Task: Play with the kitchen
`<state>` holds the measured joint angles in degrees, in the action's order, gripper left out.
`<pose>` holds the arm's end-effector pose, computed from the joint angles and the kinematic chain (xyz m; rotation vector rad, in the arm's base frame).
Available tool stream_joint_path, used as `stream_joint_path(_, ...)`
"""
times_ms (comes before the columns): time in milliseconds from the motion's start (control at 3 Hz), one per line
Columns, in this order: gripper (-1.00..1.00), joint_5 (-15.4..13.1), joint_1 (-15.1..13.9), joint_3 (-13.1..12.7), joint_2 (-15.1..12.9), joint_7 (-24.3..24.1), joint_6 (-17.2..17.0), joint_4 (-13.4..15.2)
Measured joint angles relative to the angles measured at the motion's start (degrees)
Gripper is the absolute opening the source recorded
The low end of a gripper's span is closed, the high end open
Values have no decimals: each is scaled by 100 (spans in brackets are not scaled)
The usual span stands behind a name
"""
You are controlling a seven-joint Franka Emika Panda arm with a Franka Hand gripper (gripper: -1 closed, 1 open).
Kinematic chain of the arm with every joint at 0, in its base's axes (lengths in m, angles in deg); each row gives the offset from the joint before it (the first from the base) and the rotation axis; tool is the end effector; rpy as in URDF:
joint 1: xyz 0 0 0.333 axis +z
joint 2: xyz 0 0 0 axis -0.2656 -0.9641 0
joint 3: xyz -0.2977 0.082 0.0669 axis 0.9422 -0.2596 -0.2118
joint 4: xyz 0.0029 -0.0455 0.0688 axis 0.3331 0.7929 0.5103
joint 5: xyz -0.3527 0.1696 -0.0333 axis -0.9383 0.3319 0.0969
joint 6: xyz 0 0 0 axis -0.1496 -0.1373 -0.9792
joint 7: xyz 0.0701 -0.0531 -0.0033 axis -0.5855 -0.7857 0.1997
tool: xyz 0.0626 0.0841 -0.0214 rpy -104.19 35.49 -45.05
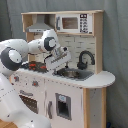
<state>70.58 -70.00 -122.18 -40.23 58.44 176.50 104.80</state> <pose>0.5581 0.2347 0.5180 2.7551 0.6872 0.1253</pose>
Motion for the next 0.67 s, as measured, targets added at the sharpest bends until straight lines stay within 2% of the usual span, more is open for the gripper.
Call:
stream_joint_path(333,100,0,-99,1,0,-532,-233,177)
stream_joint_path(667,100,0,-140,24,0,-1151,-340,187)
